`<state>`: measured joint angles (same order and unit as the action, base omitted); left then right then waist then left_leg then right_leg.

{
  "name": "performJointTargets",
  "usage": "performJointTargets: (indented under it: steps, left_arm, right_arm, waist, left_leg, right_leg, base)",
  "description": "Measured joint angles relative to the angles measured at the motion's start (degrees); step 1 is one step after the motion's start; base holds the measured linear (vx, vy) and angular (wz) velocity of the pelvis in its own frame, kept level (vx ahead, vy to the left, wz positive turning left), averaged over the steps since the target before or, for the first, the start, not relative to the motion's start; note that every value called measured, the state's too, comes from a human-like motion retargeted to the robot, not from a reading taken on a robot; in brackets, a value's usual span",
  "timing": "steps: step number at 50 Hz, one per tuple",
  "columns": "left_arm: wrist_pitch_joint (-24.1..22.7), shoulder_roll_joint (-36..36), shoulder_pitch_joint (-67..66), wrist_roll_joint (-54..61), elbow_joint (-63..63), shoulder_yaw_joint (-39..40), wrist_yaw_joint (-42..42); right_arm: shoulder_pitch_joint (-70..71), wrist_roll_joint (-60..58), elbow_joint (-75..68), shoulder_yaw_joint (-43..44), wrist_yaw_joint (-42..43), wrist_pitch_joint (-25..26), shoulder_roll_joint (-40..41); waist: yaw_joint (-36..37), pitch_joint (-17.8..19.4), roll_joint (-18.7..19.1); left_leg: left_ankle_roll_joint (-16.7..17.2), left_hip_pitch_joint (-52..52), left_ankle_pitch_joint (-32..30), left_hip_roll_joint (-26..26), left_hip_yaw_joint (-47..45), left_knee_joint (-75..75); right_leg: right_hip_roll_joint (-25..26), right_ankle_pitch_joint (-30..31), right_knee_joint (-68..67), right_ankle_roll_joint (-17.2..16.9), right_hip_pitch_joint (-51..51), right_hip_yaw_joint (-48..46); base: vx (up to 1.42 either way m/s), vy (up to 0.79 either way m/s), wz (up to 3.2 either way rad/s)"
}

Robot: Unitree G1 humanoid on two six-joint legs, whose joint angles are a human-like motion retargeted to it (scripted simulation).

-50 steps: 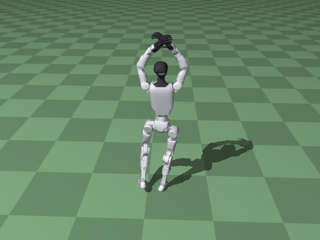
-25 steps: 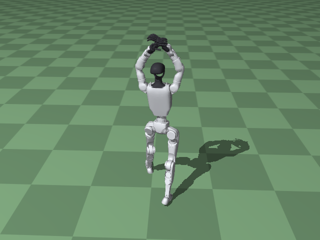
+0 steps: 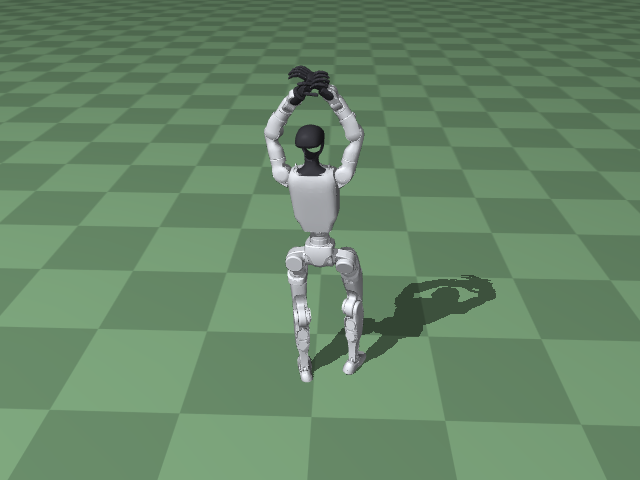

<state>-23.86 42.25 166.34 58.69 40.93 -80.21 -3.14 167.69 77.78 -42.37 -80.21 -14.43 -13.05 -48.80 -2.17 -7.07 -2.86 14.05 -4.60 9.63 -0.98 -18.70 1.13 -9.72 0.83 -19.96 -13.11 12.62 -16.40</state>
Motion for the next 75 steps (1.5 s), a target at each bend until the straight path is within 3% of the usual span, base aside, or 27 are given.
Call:
performJointTargets:
  steps: [2, 5, 8, 17, 21, 25, 30, 35, 38, 40, 45, 49, 55, 57, 65, 70, 75]
  left_arm:
    - [-0.6, -0.3, 0.1, -0.8, 0.1, 0.0, 0.2]
    - [-1.3, -0.5, 0.2, -2.3, 0.3, 0.0, -0.4]
    - [-1.8, -0.8, 0.4, -3.0, 0.4, 0.0, -0.8]
    - [-1.0, -0.6, -0.9, -2.8, 0.2, 0.0, 0.0]
    - [-1.2, -0.6, -0.5, -1.7, 0.1, 0.0, 0.5]
    - [-1.0, -0.5, 0.9, -1.7, 0.0, 0.0, 0.2]
    - [0.4, -1.0, 2.8, -3.9, 0.8, 0.0, 0.1]
    - [1.8, -2.1, 2.8, -1.9, 0.7, 0.0, -0.3]
    - [3.2, -2.7, 2.5, 1.2, 0.5, 0.0, -0.3]
    - [3.8, -3.0, 2.4, 2.8, 0.3, 0.0, -0.1]
    - [4.2, -3.1, 2.2, 6.2, -0.5, 0.0, -0.3]
    - [3.0, -2.3, 1.8, 4.5, -0.2, 0.0, -0.2]
    - [0.5, -2.1, 2.0, -1.9, 0.2, 0.0, 0.6]
    - [0.2, -2.3, 2.2, -2.9, 0.4, 0.1, -0.2]
    - [-0.4, -2.0, 1.9, -3.8, 0.9, 0.1, -1.6]
    - [0.1, -1.4, 0.8, -3.0, 0.5, 0.0, -1.7]
    - [0.5, -1.2, 0.3, -2.2, 0.2, 0.0, -2.1]
  right_arm:
    - [0.2, 0.3, -0.1, 0.0, 0.0, -0.1, -0.1]
    - [0.6, 0.0, -0.2, 0.0, -0.4, 0.1, -0.1]
    - [1.1, -0.3, -0.3, 0.0, -0.9, 0.5, -0.3]
    - [0.0, -1.4, 0.1, 0.0, -1.0, 0.7, -0.3]
    - [0.3, -0.8, 0.2, 0.0, -0.7, 0.8, -0.4]
    - [1.6, 0.2, -0.3, 0.6, -0.3, 0.7, 0.0]
    - [2.5, 0.8, -0.4, 1.3, 0.3, 1.5, 0.6]
    - [1.8, 5.2, -0.5, 2.4, -0.9, 2.7, 0.2]
    - [1.5, 7.4, -1.0, 2.8, -1.3, 3.6, -0.2]
    - [1.5, 8.3, -1.2, 2.9, -1.5, 4.1, -0.5]
    - [2.0, 10.7, -0.7, 1.6, -2.2, 4.3, -1.4]
    - [1.4, 10.7, -0.3, 0.5, -2.3, 3.8, -1.2]
    - [1.7, 7.4, -0.3, 0.0, -2.2, 0.3, -1.1]
    - [1.8, 7.0, -0.4, 0.2, -2.4, -0.2, -1.2]
    - [1.5, 5.0, -0.6, 0.2, -2.5, -0.8, -0.8]
    - [0.2, 4.5, -0.5, 0.0, -2.3, -0.8, -0.6]
    - [-0.8, 4.9, -0.2, 0.0, -2.4, -0.6, -0.8]
  waist:
    - [-1.6, 1.4, -1.3]
    - [-2.6, 3.6, -2.9]
    - [-3.2, 5.4, -2.6]
    - [-5.3, 5.6, -0.9]
    - [-4.6, 4.8, -1.2]
    - [-0.6, 1.3, -2.8]
    - [1.2, -0.9, -4.5]
    - [3.7, -2.3, -4.9]
    - [4.6, -1.4, -5.4]
    - [4.7, -0.7, -5.6]
    - [5.0, 0.0, -4.9]
    - [8.3, 0.1, -4.3]
    - [12.2, 2.3, -2.3]
    - [12.3, 3.2, -1.0]
    - [11.7, 4.5, -0.5]
    - [13.1, 4.2, -1.0]
    - [13.2, 2.9, -0.7]
  left_leg:
    - [0.7, -1.5, 1.0, 0.8, 1.4, 0.4]
    - [0.9, -3.0, 1.4, 1.2, 2.8, 0.6]
    - [0.9, -5.3, 2.3, 0.6, 4.6, 0.8]
    - [0.9, -9.7, 4.0, -0.8, 8.3, 0.9]
    - [0.9, -11.0, 4.7, -0.9, 9.7, 1.0]
    - [0.9, -10.6, 5.4, 0.5, 8.0, 1.0]
    - [0.9, -11.2, 4.7, 0.4, 9.3, 4.6]
    - [0.9, -11.2, -2.4, -2.4, 9.2, 13.7]
    - [0.5, -8.2, -6.8, -4.7, 8.4, 26.7]
    - [-1.9, -3.9, -6.7, -6.0, 6.8, 37.3]
    - [-7.8, 7.9, 3.5, -10.9, 0.0, 49.7]
    - [-6.6, 12.8, 5.1, -9.9, -4.0, 37.3]
    - [0.8, 13.6, -11.4, -6.8, -3.3, -0.1]
    - [0.9, 16.4, -14.8, -6.6, -2.6, -6.1]
    - [0.9, 31.5, -16.3, -8.0, -7.0, -6.1]
    - [0.9, 32.1, -19.0, -9.2, -7.5, -6.1]
    - [0.9, 28.7, -18.1, -9.0, -8.3, -6.1]
  right_leg:
    - [1.9, 4.7, 11.6, -1.9, 0.5, 0.3]
    - [6.8, 12.7, 23.1, -1.9, 4.7, 4.4]
    - [9.4, 13.9, 25.0, -1.9, 9.7, 7.3]
    - [5.5, 17.4, 25.0, -1.9, 13.7, -1.2]
    - [5.1, 15.8, 25.0, -1.9, 12.2, -1.0]
    - [5.0, 14.5, 24.9, -1.9, 10.0, -1.7]
    - [5.3, 16.9, 25.0, -1.9, 3.8, -5.4]
    - [8.3, 13.2, 25.0, -1.9, -1.3, -1.7]
    - [8.7, 9.2, 23.0, -1.9, -5.7, 1.3]
    - [8.2, 6.8, 21.3, -1.9, -7.6, 2.6]
    - [8.6, 3.0, 19.1, -1.9, -9.3, 5.0]
    - [9.8, 1.8, 18.4, -1.9, -10.2, 8.5]
    - [12.8, -0.3, 17.8, -1.9, -13.3, 13.2]
    - [13.7, -0.7, 17.7, -1.9, -14.5, 13.8]
    - [12.7, -2.7, 17.3, -1.9, -17.1, 15.5]
    - [10.9, -4.5, 16.7, -1.9, -19.4, 18.2]
    - [9.4, -6.8, 14.7, -1.9, -21.0, 19.7]
  base:
    - [0.28, -0.14, 0.67]
    - [0.20, -0.31, 0.50]
    - [0.30, -0.14, 0.50]
    - [0.38, 0.03, 0.51]
    - [0.42, -0.14, 0.55]
    - [0.47, -0.13, -0.21]
    - [0.48, -0.28, 0.10]
    - [0.61, -0.31, -0.53]
    - [0.63, -0.22, -0.65]
    - [0.49, -0.08, -0.45]
    - [0.36, -0.07, -0.41]
    - [0.28, -0.09, -0.89]
    - [0.25, -0.01, -0.85]
    - [0.15, 0.20, -0.37]
    - [0.23, 0.16, -0.19]
    - [0.38, 0.16, -0.42]
    - [0.41, 0.22, -0.28]
